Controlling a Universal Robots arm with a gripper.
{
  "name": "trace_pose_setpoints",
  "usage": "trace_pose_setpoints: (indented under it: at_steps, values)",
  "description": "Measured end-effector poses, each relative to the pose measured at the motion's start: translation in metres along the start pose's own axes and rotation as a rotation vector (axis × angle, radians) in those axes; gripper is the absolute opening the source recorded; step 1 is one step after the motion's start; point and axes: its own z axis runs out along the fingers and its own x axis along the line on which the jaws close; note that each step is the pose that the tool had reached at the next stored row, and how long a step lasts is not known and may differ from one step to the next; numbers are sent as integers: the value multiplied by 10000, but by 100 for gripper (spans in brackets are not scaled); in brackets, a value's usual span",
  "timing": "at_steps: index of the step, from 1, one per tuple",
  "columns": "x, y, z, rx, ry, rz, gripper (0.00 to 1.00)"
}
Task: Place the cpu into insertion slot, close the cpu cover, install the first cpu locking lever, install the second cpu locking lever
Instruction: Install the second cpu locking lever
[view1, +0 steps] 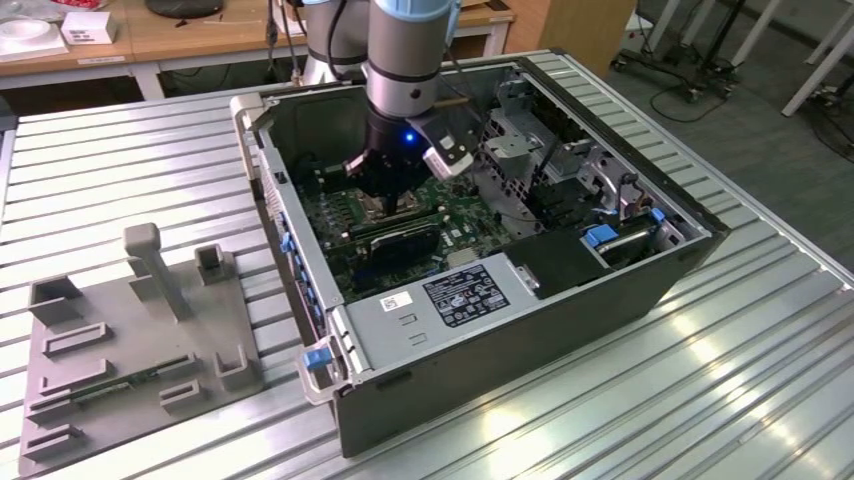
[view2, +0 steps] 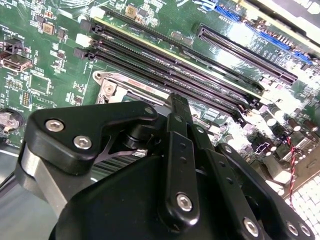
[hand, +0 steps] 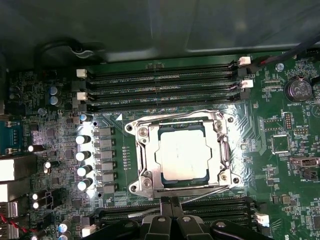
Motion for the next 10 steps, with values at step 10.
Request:
trace_pose_setpoints:
  at_steps: [10]
  values:
    - [5,-4,57,3,1,1,11]
